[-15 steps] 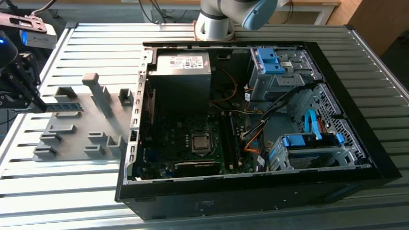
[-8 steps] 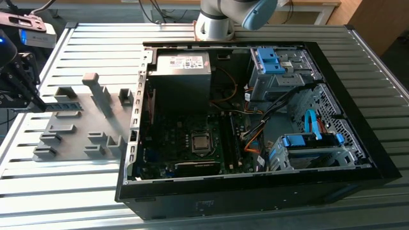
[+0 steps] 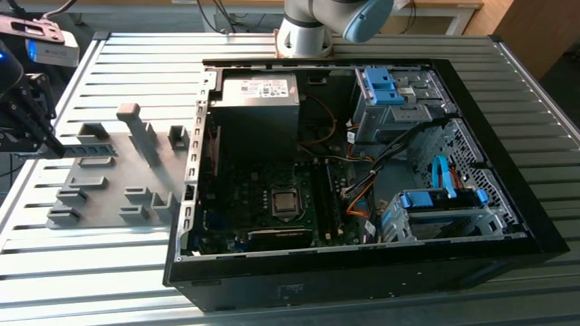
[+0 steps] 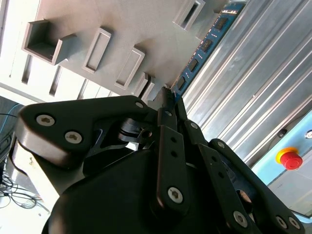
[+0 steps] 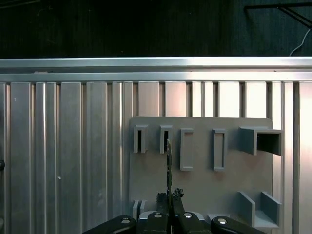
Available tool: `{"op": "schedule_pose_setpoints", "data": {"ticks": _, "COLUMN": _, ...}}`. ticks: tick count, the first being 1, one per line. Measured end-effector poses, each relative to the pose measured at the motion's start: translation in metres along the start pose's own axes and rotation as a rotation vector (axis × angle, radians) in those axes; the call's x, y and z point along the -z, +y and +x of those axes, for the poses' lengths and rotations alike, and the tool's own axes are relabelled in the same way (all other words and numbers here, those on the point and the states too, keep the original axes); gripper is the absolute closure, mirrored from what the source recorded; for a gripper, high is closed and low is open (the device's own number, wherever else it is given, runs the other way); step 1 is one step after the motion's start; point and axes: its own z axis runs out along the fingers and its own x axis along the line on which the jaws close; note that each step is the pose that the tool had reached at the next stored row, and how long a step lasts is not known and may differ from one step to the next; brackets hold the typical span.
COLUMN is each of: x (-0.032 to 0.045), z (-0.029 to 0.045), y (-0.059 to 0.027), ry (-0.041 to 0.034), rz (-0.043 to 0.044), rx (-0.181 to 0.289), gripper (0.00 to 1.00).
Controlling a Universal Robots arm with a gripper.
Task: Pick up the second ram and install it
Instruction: 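Pick up the second ram and move it above second insertion slot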
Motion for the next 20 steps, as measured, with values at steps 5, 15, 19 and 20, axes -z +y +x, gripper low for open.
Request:
{"op": "schedule_pose_setpoints", "data": {"ticks": 5, "x": 0.0014, "z": 0.0, "y": 0.0, "ry": 0.0002, "rz": -0.0002, "rx": 0.0, "gripper": 0.86}}
{"op": "schedule_pose_setpoints", "data": {"ticks": 15, "x": 0.0033, "z": 0.0001, "y": -0.0001, "ry": 0.0001, "rz": -0.0001, "rx": 0.0, "gripper": 0.86}}
{"op": "schedule_pose_setpoints", "data": {"ticks": 19, "x": 0.0048, "z": 0.0, "y": -0.0001, "ry": 0.0004, "rz": -0.0001, "rx": 0.0, "gripper": 0.86}}
{"op": "schedule_pose_setpoints", "data": {"ticks": 20, "x": 0.0052, "z": 0.0, "y": -0.0001, "ry": 0.0005, "rz": -0.0002, "rx": 0.0, "gripper": 0.86}}
